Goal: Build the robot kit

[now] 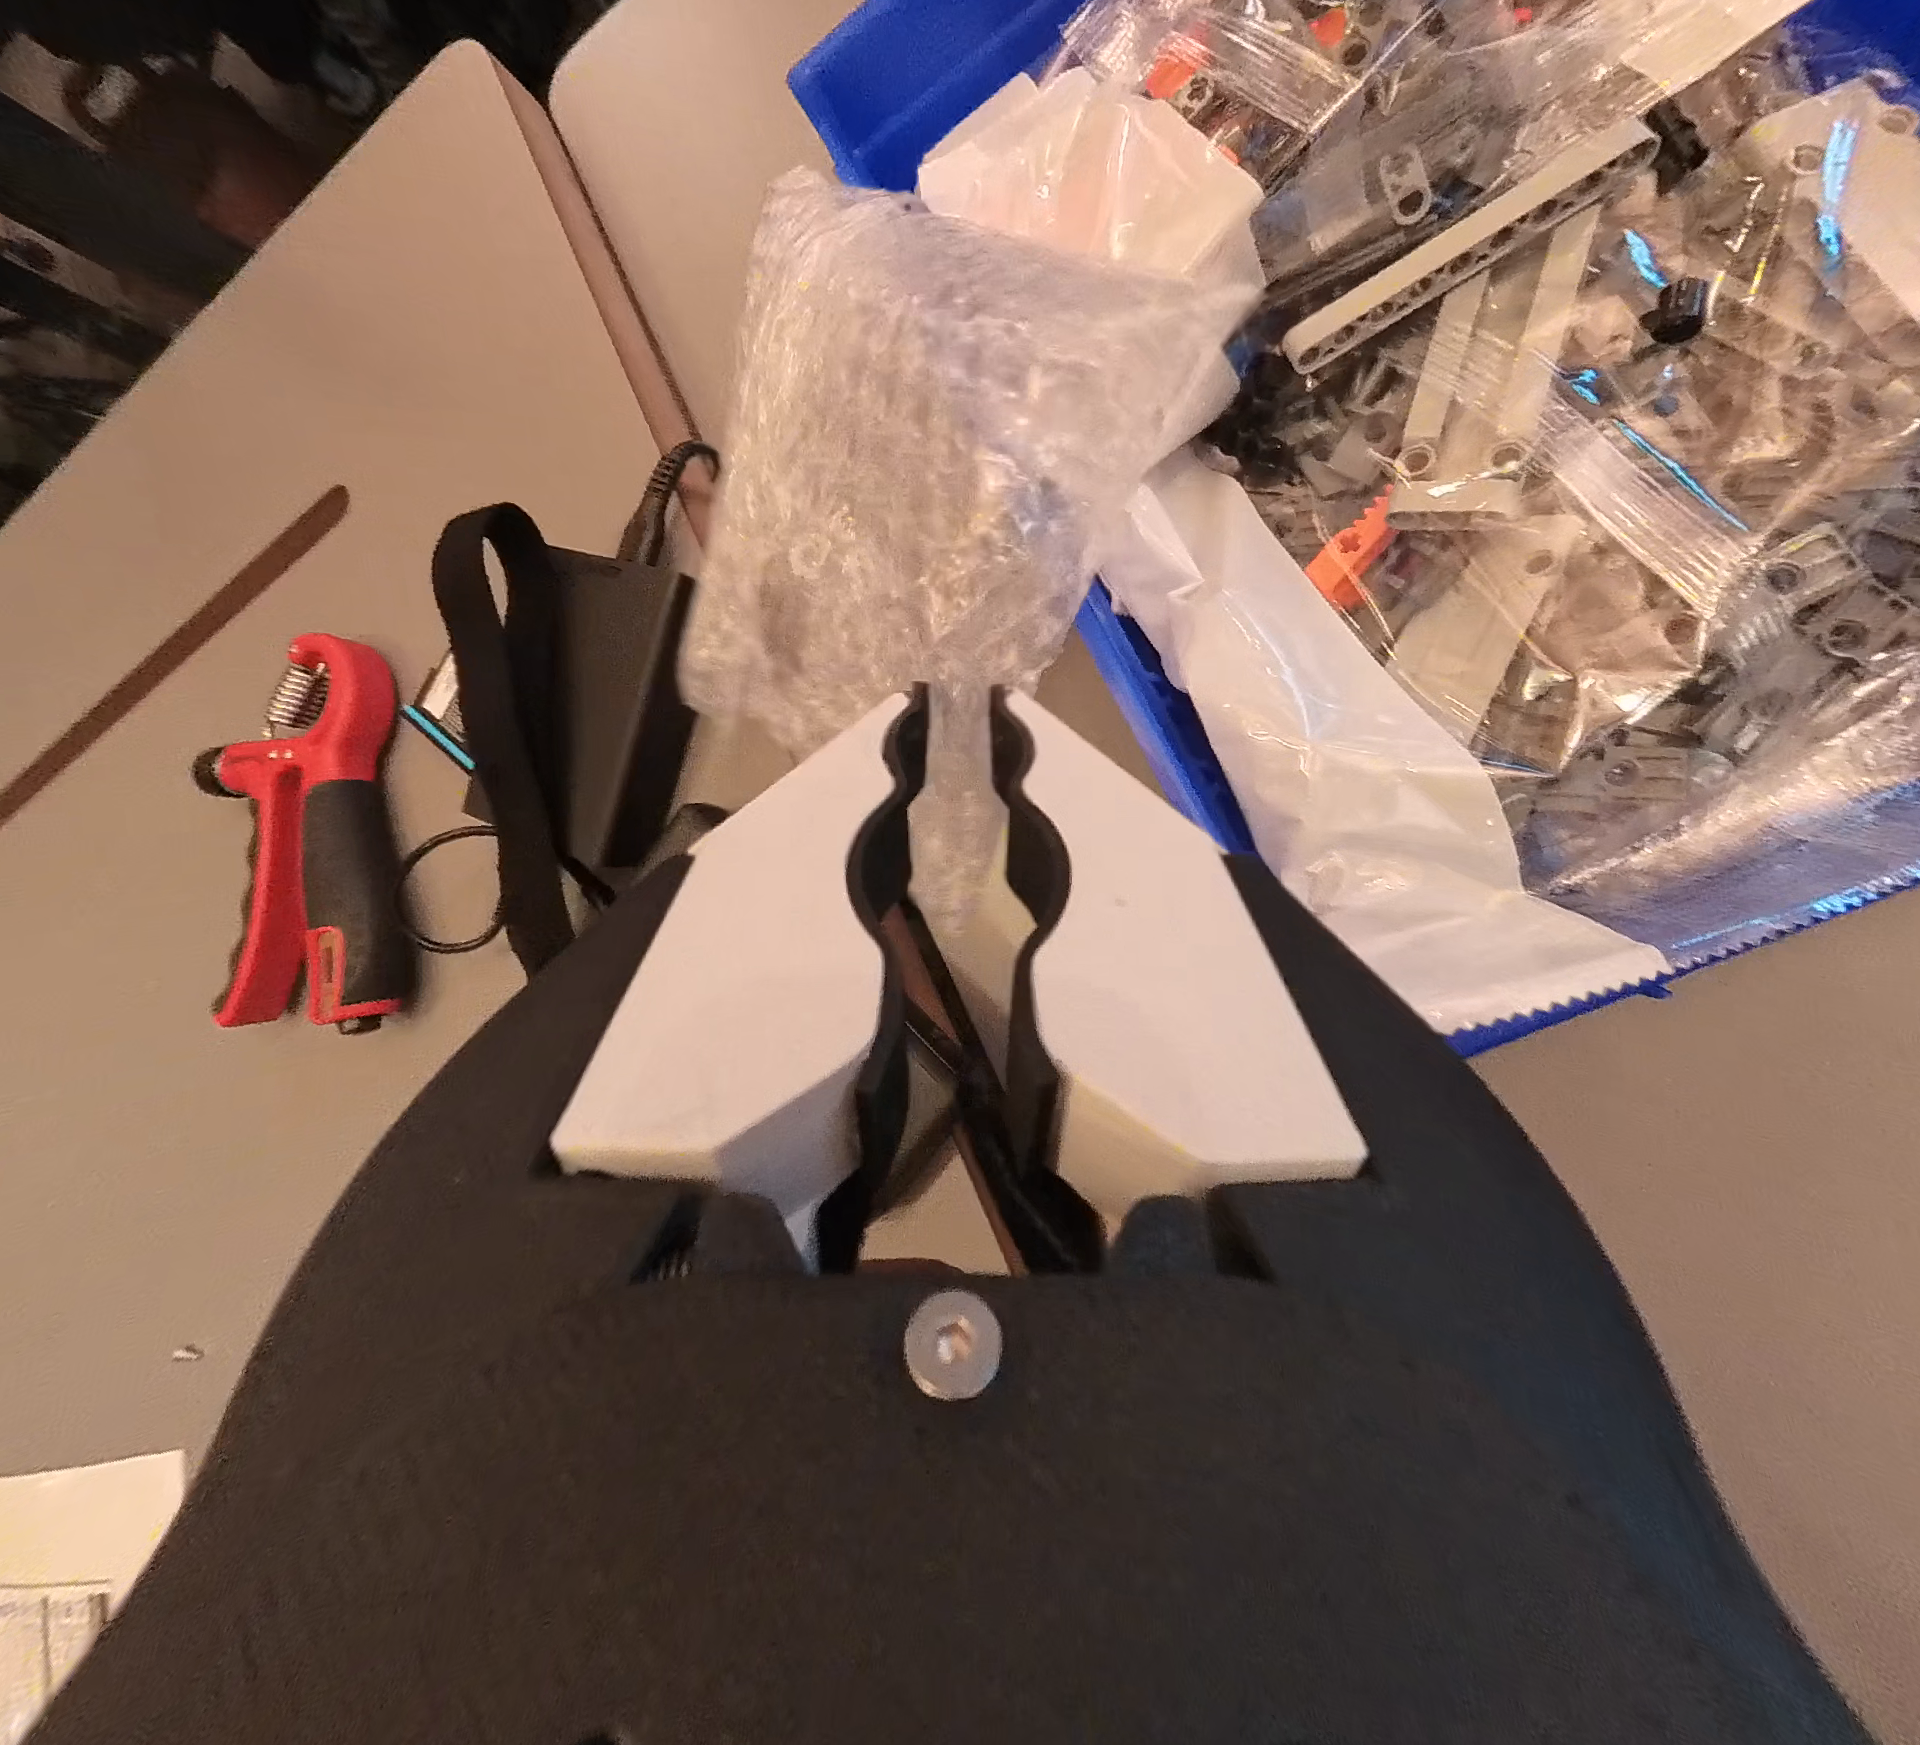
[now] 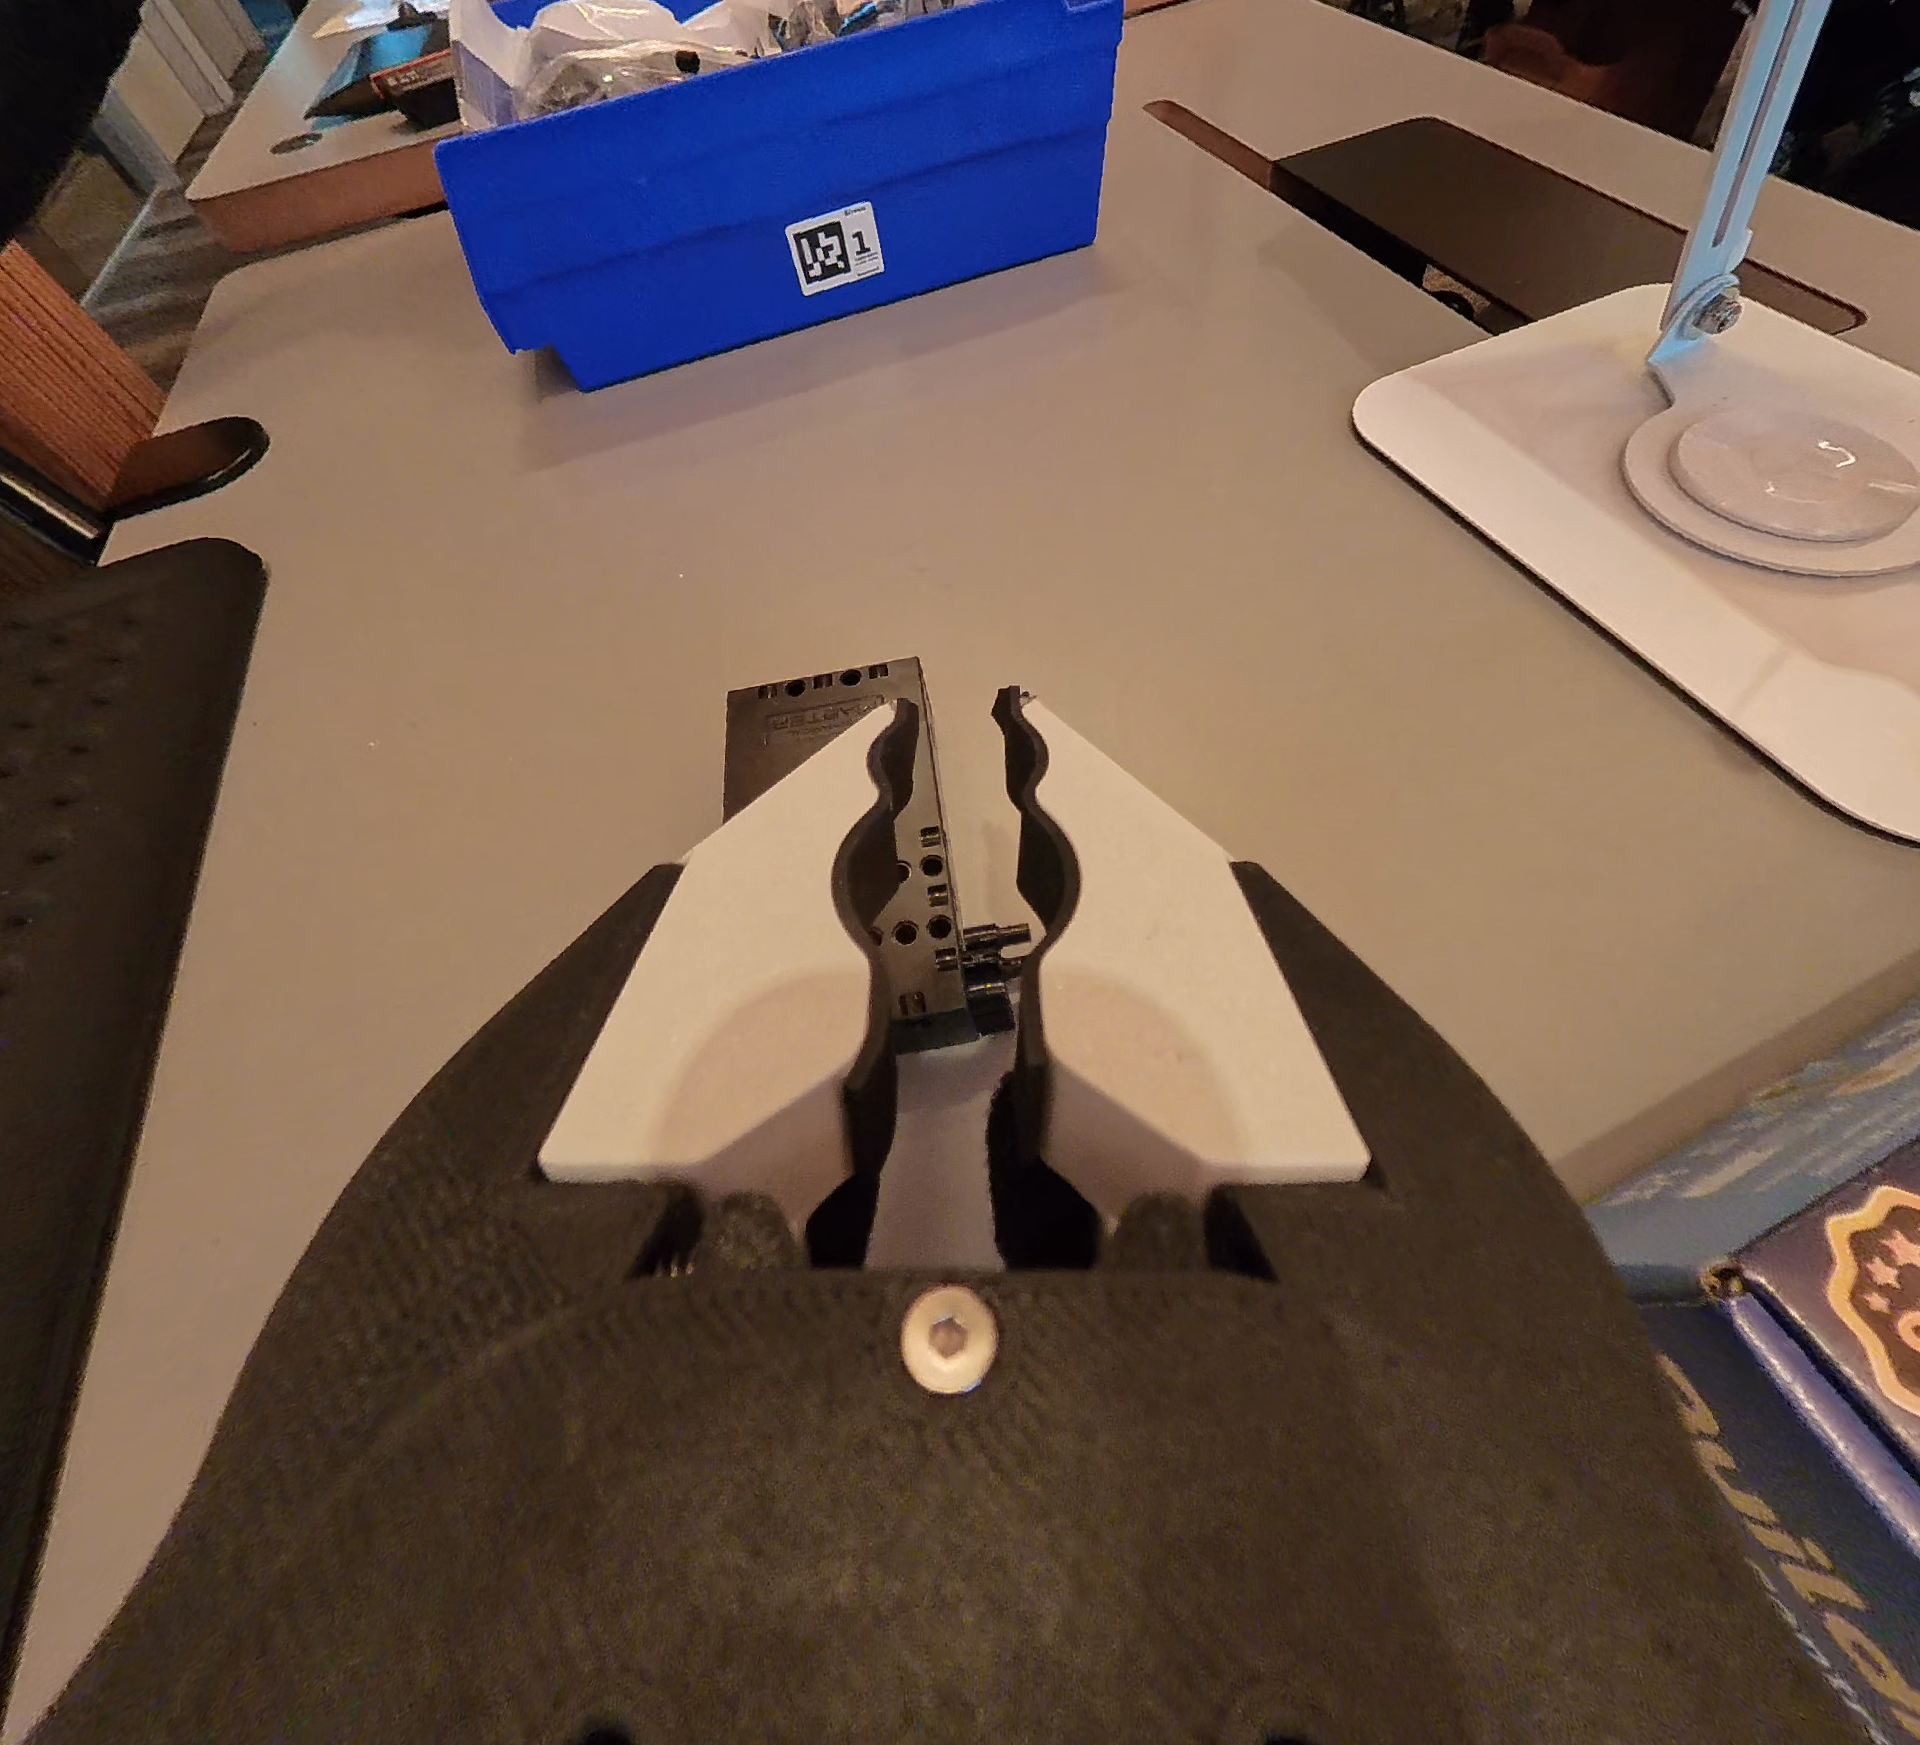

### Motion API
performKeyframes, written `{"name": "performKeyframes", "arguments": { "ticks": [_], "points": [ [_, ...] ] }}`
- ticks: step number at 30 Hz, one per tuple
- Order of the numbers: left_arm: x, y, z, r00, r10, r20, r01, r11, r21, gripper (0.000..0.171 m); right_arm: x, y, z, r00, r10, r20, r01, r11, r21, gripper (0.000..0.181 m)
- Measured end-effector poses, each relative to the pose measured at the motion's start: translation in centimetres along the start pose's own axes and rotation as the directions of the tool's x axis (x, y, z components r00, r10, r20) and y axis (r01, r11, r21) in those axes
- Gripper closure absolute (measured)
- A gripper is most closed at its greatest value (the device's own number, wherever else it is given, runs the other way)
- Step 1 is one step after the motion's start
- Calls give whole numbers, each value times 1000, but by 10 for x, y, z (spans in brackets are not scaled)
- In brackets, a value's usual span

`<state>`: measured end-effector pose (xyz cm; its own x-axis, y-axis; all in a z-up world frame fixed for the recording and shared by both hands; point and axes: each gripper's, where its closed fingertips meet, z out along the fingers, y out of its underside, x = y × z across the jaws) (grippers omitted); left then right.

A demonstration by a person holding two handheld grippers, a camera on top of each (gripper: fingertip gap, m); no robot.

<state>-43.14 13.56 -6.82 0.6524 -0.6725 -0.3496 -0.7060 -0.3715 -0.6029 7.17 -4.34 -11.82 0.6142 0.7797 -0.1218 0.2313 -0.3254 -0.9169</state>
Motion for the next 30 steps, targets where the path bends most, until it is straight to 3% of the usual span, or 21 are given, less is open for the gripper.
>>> {"name": "performKeyframes", "arguments": {
  "ticks": [5,9,13,16,21,24,28,30],
  "points": [
    [3,-28,-13,1000,-3,-2,4,995,96,128,0,0,0,1000,-1,0,1,1000,-2,165],
    [46,-57,-25,983,138,-118,-119,981,155,138,0,1,0,1000,-1,1,1,1000,-5,165],
    [109,-66,-30,909,297,-291,-264,953,148,140,-1,0,0,1000,-3,1,3,1000,-6,165],
    [128,-70,-22,886,374,-274,-352,928,126,136,-1,0,0,1000,-4,1,4,1000,-4,165],
    [109,-93,1,913,384,-136,-367,920,134,137,-2,0,1,1000,-6,1,6,1000,-8,165],
    [89,-103,26,924,376,-69,-368,924,100,129,-1,1,1,1000,-7,0,7,1000,-10,165],
    [85,-102,62,908,408,-97,-407,913,30,132,0,0,-1,1000,-5,-5,5,1000,-6,165],
    [86,-95,76,894,431,-123,-437,899,-26,143,1,0,-1,1000,-4,-7,4,1000,-6,165]
  ]
}}
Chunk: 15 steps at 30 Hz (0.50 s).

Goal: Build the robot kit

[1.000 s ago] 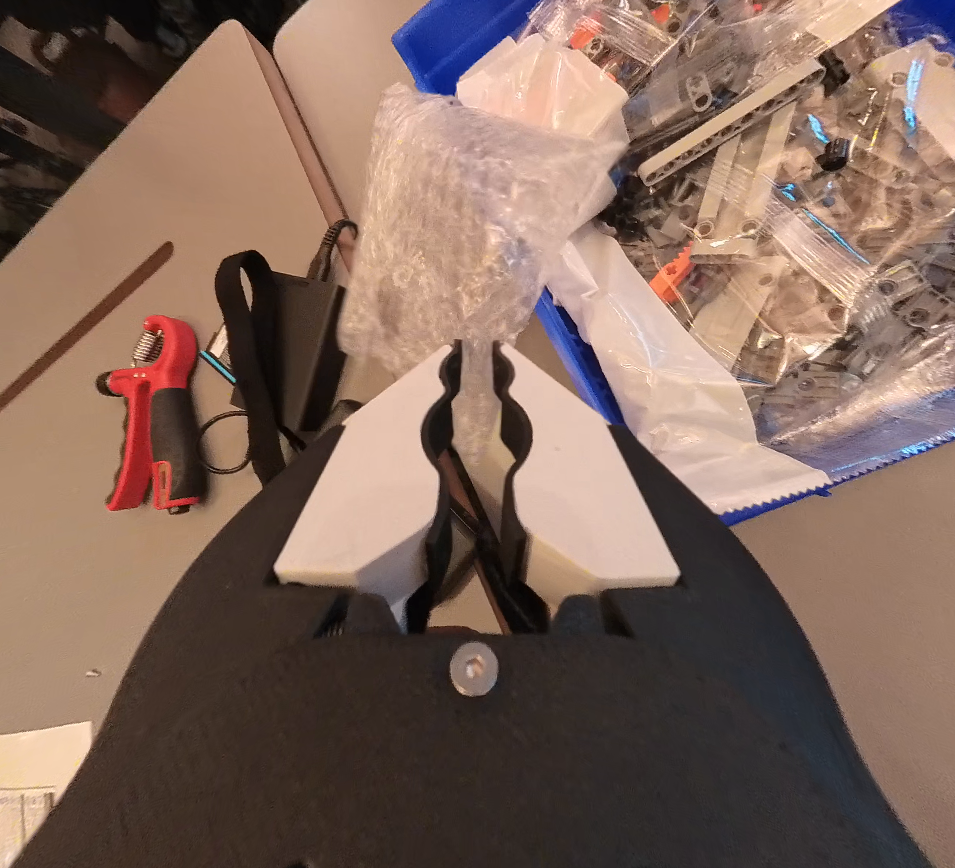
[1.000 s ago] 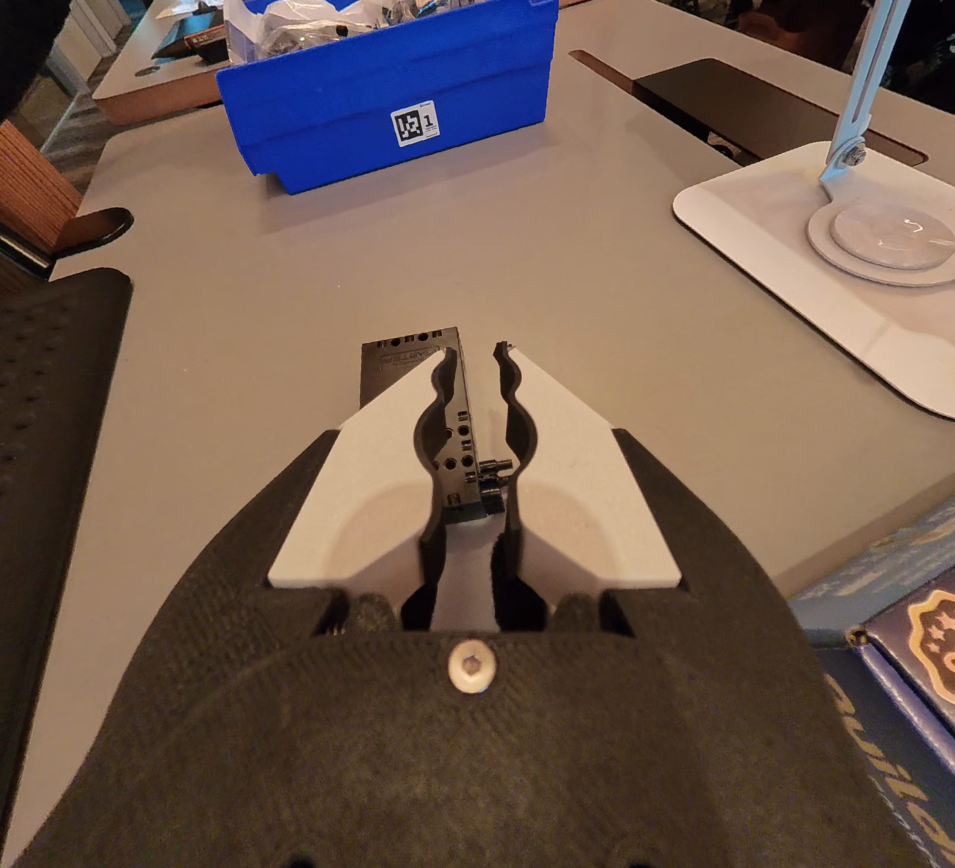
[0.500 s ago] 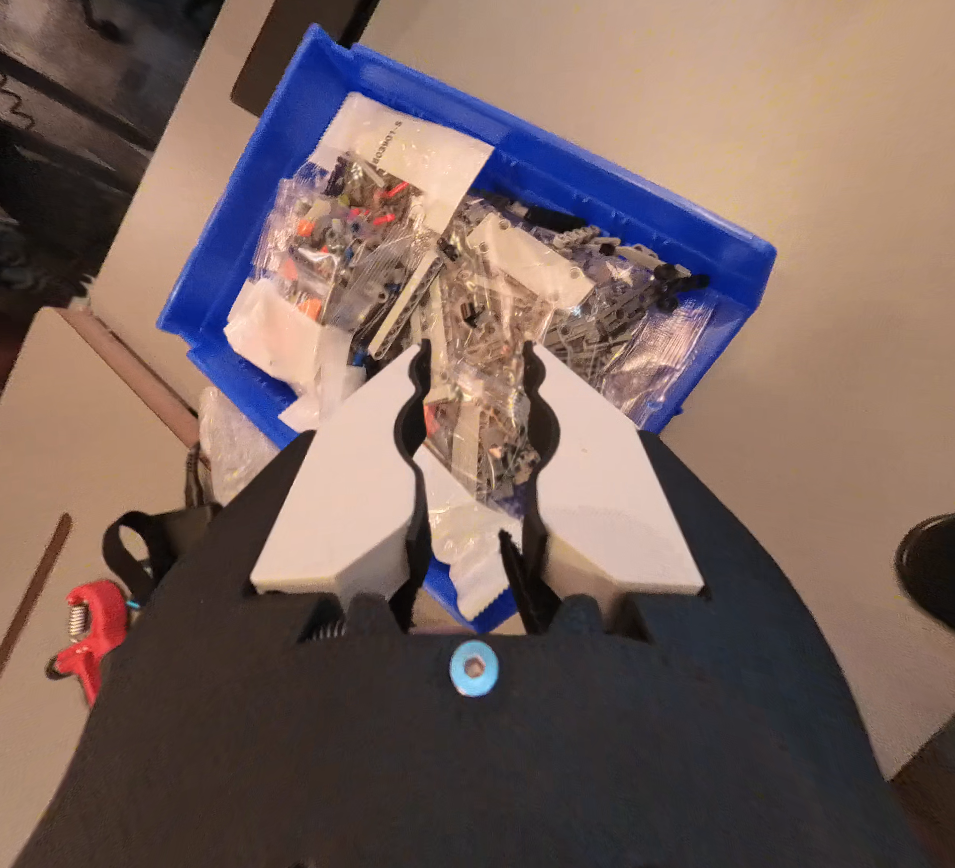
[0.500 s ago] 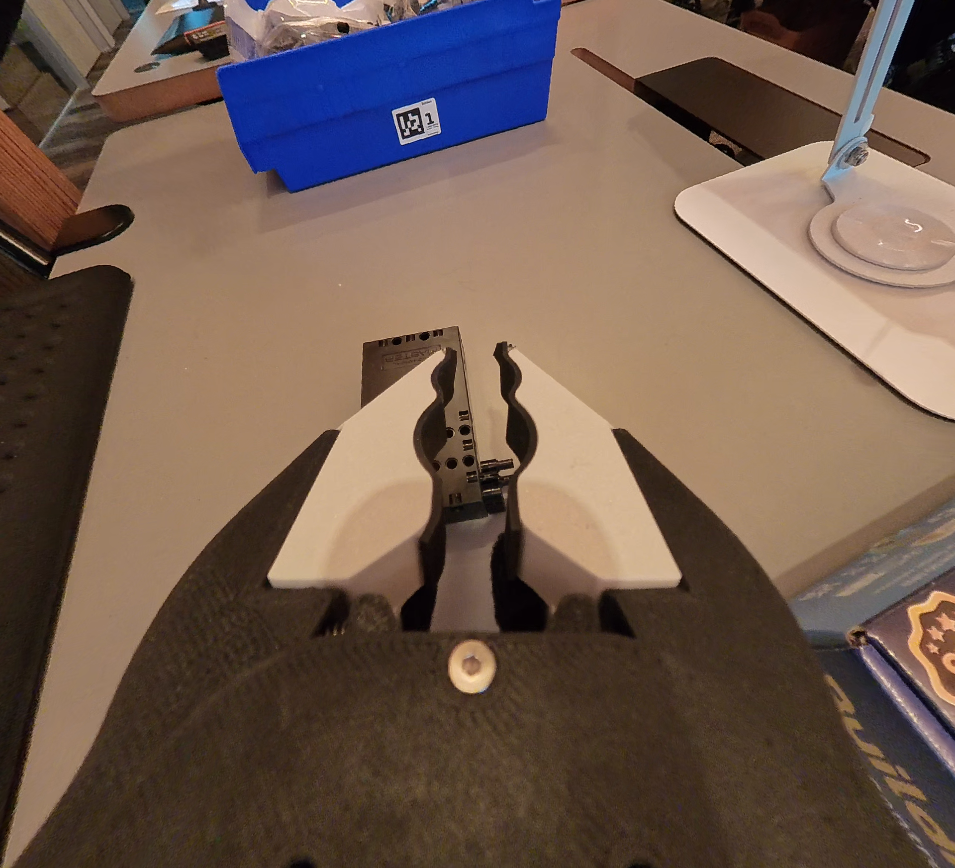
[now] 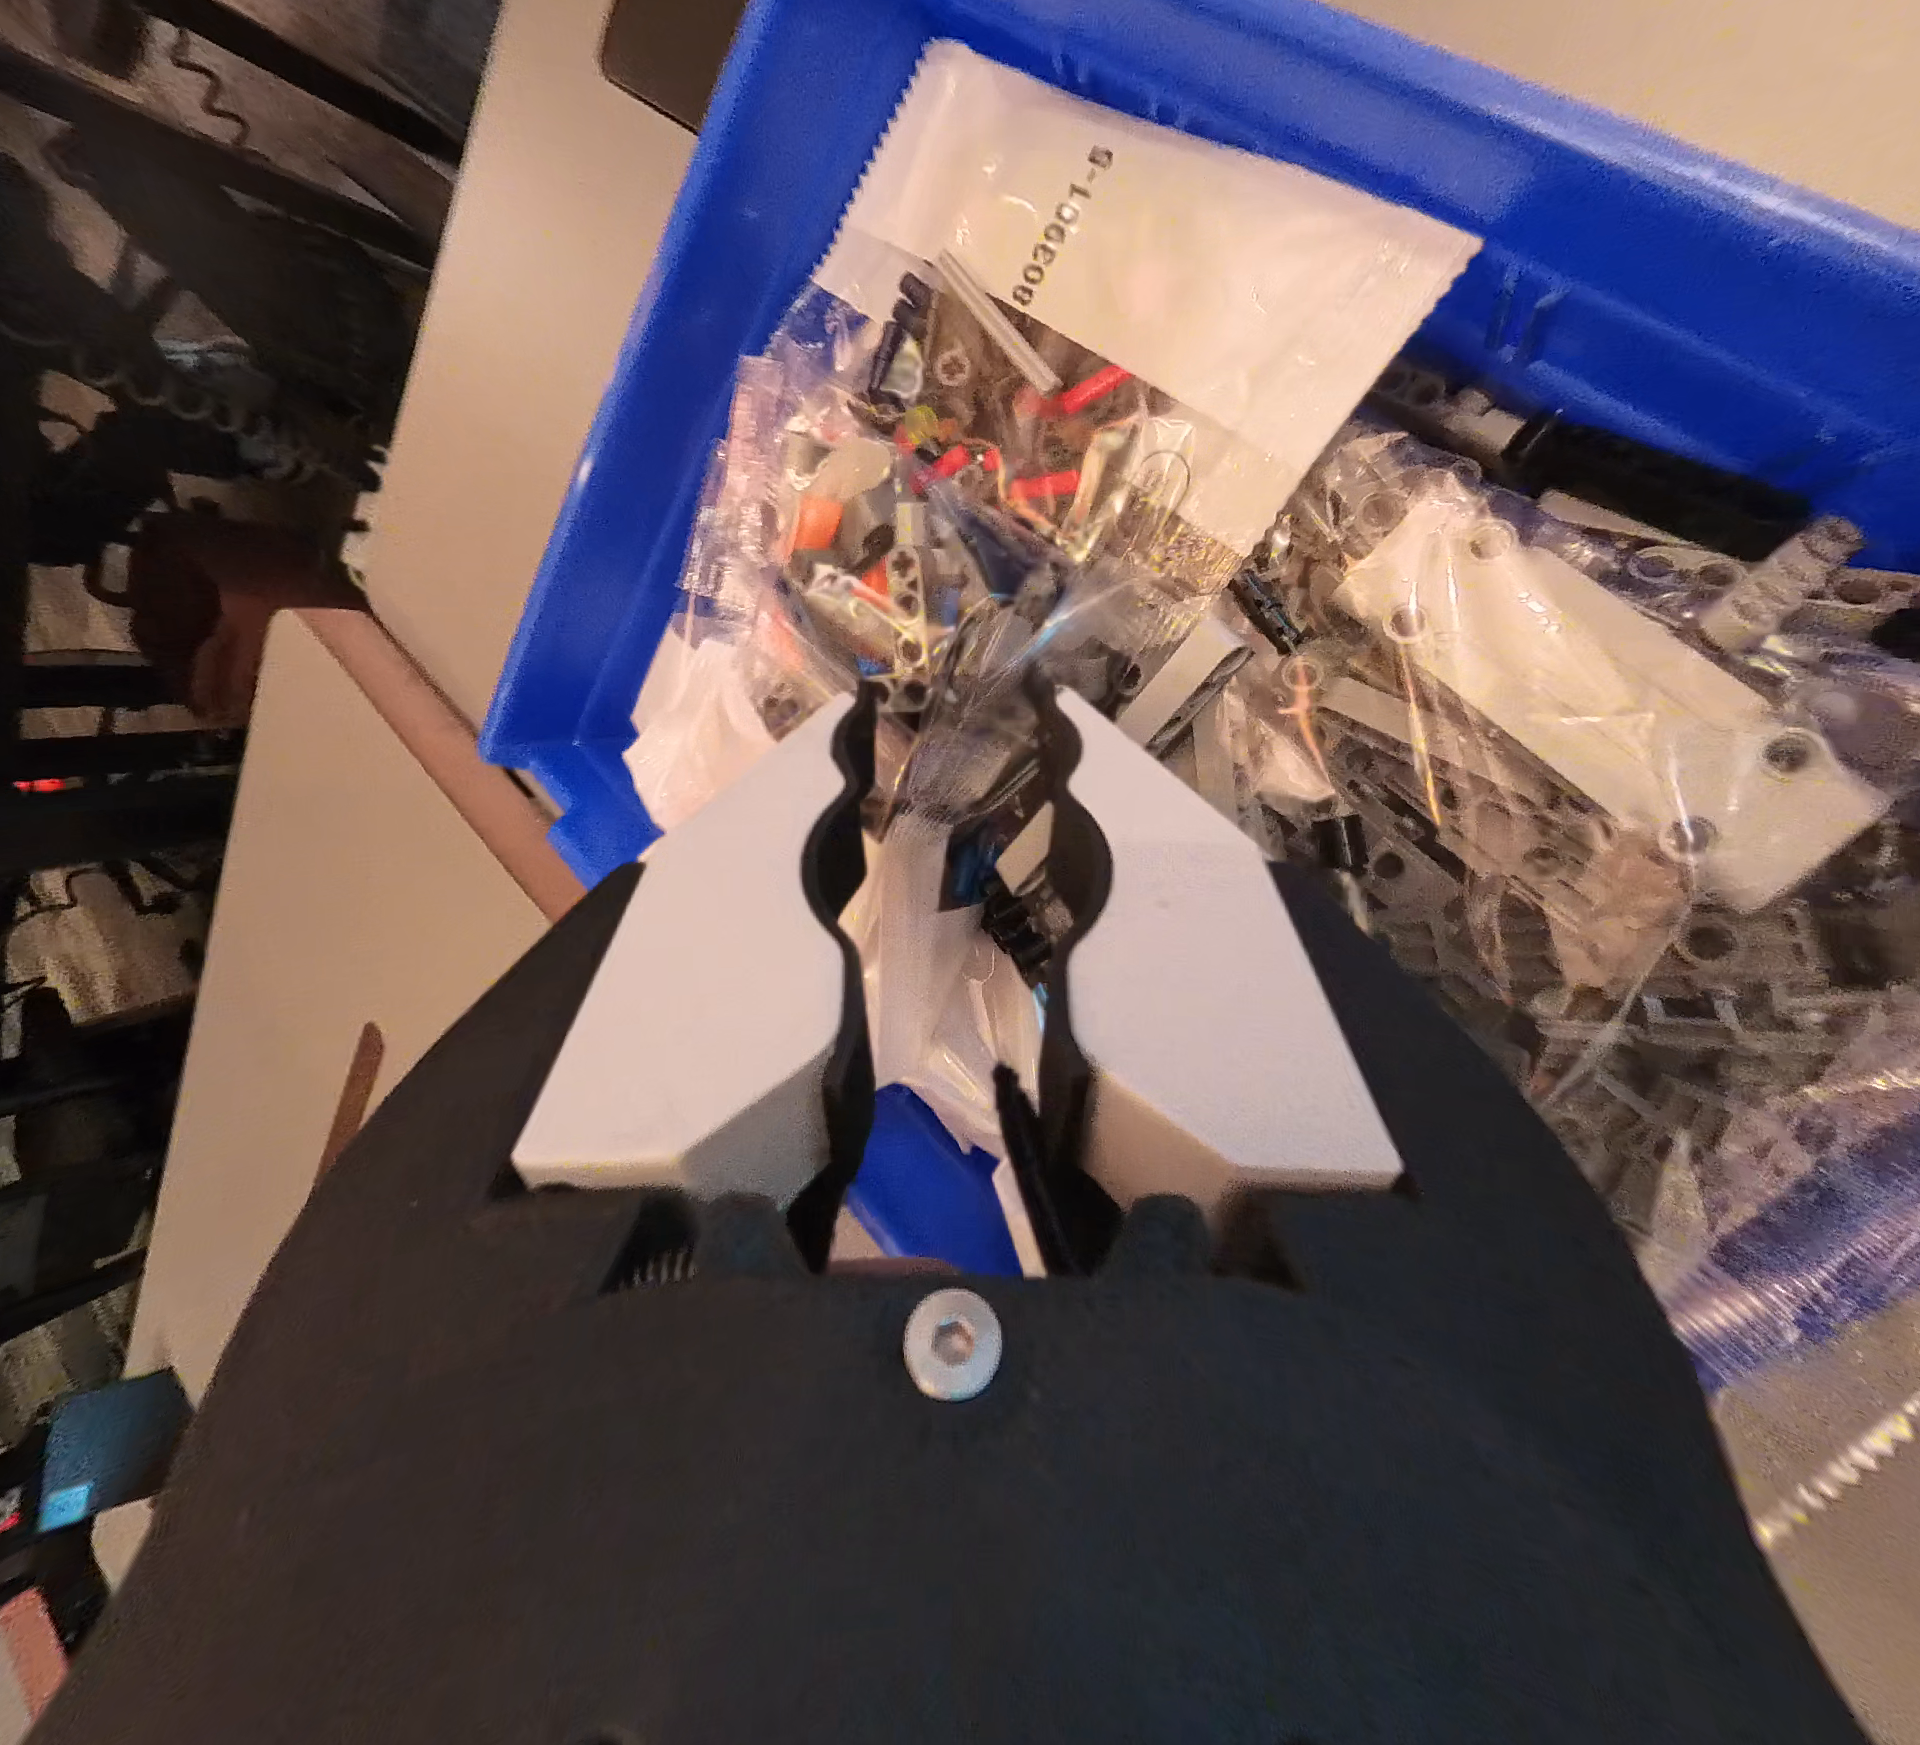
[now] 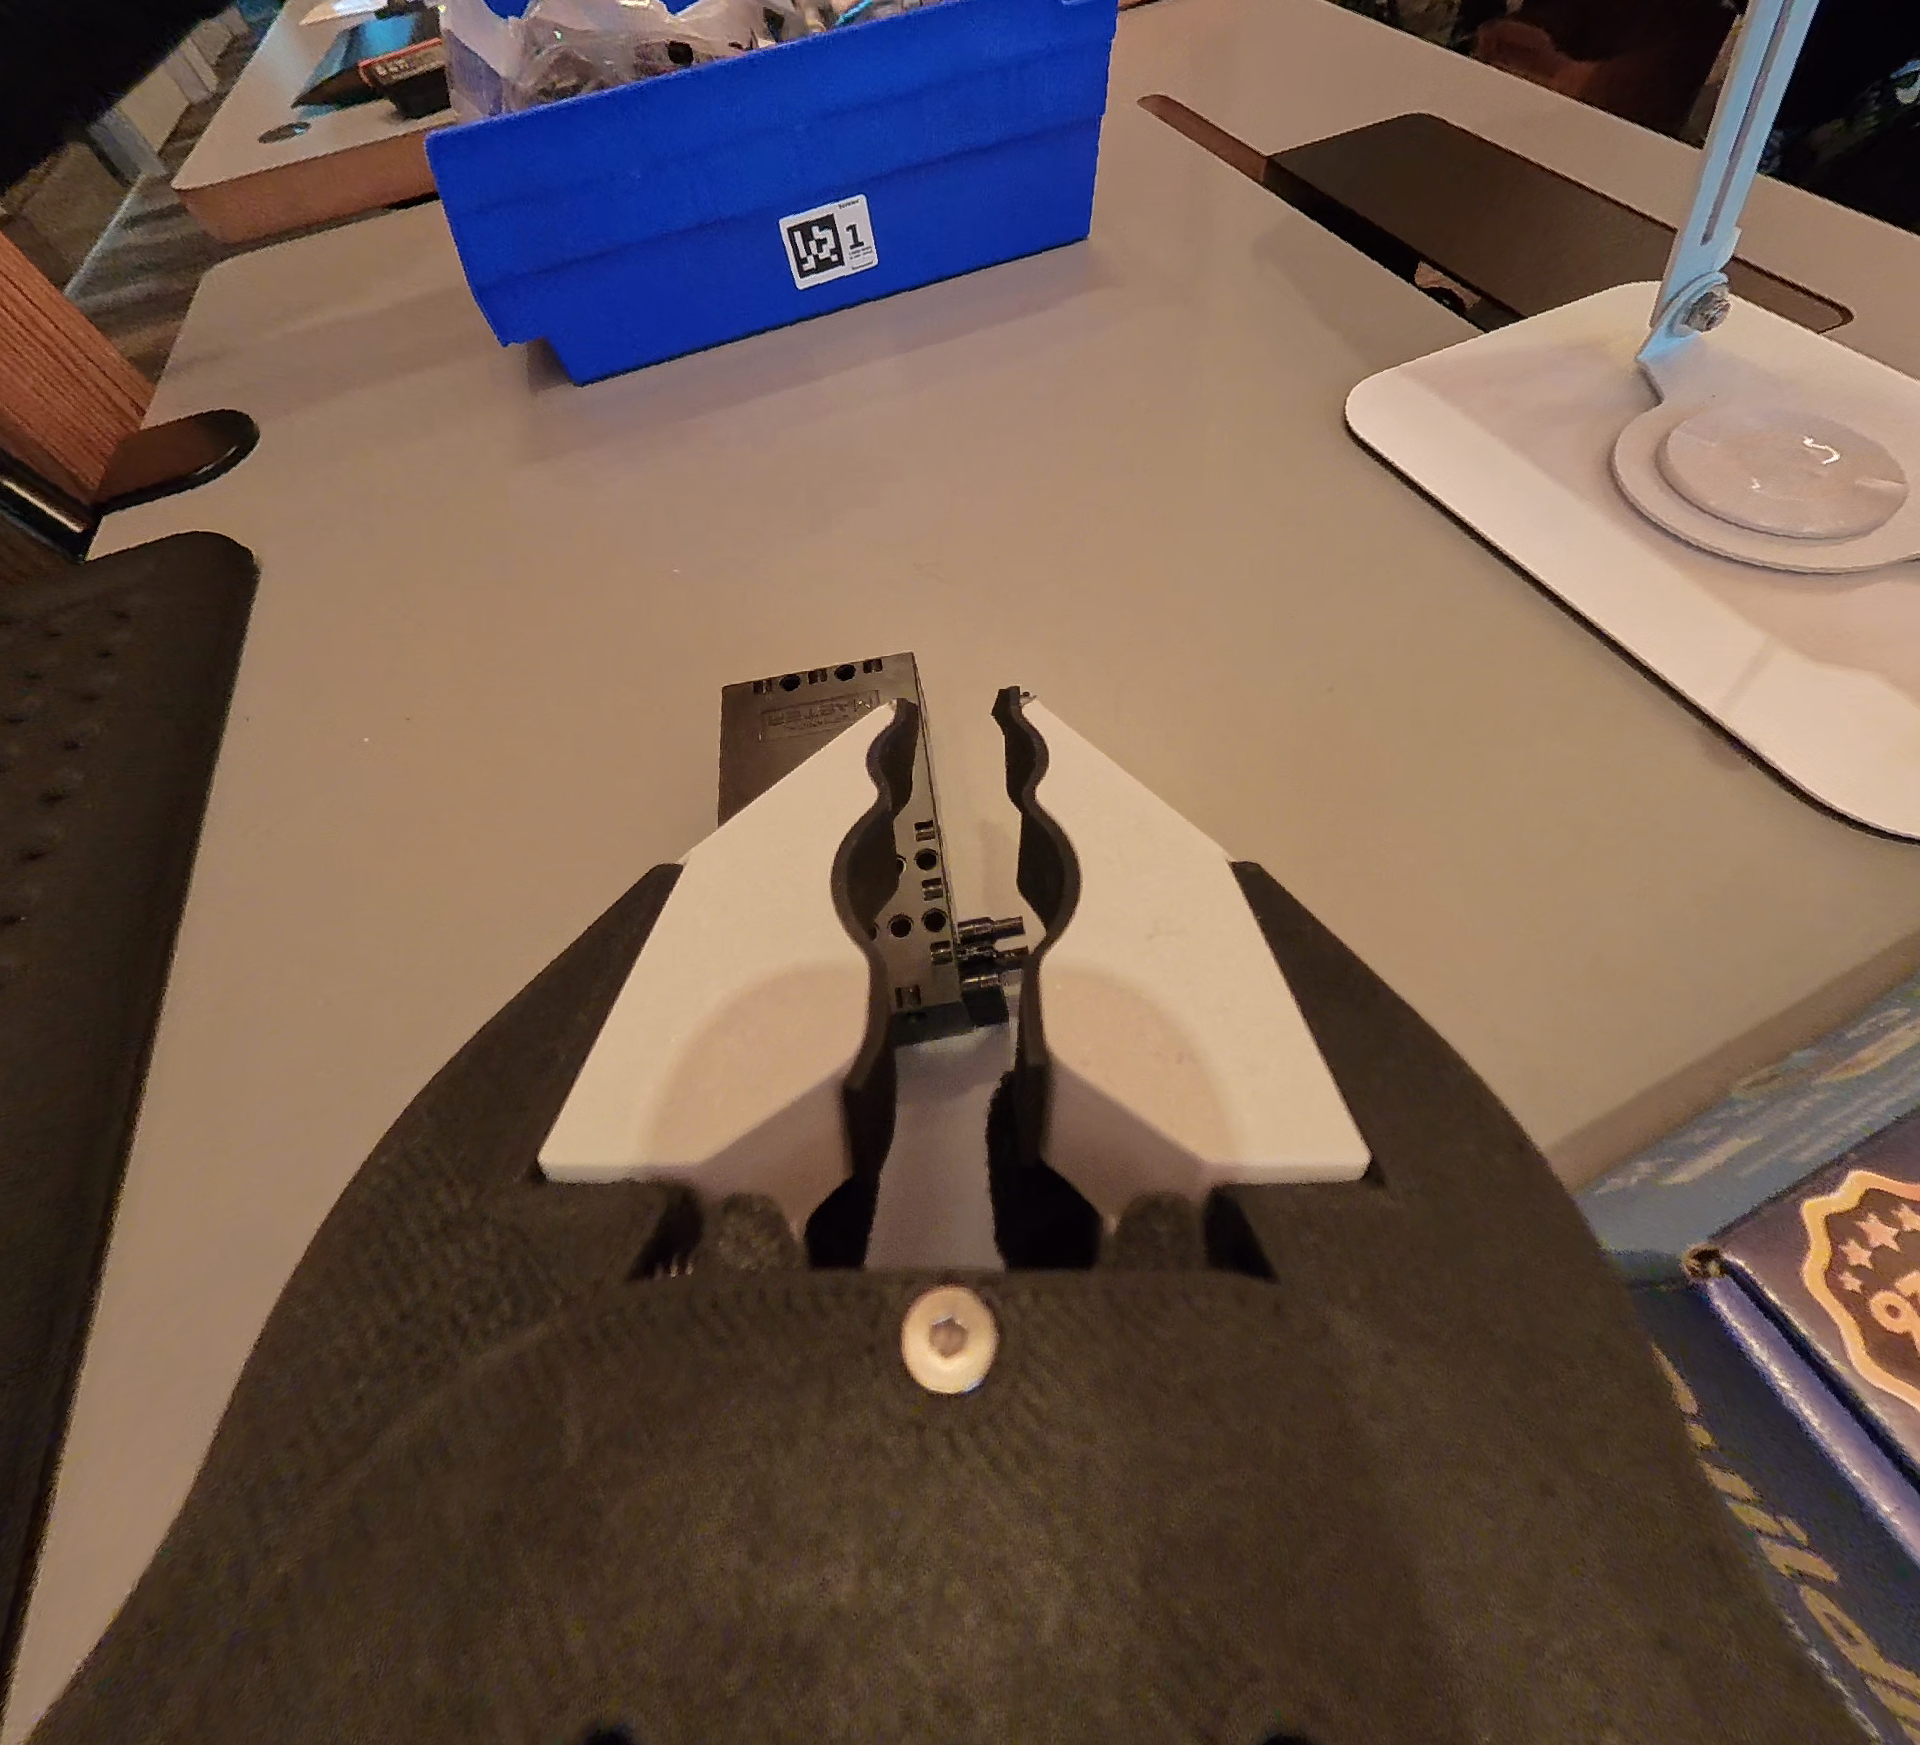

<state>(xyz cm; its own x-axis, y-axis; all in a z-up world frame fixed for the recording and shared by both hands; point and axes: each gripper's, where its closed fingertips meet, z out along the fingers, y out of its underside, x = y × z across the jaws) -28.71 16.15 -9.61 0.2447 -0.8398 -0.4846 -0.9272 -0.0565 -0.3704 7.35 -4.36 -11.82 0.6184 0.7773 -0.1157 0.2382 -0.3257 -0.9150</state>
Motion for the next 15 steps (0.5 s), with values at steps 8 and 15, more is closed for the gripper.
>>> {"name": "performKeyframes", "arguments": {
  "ticks": [8,15],
  "points": [
    [-10,-16,-6,999,3,41,-7,993,115,171,0,2,2,1000,3,7,-3,1000,-8,165],
    [-26,-32,-33,996,-82,26,72,963,259,171,1,4,2,1000,9,6,-9,1000,-11,165]
  ]
}}
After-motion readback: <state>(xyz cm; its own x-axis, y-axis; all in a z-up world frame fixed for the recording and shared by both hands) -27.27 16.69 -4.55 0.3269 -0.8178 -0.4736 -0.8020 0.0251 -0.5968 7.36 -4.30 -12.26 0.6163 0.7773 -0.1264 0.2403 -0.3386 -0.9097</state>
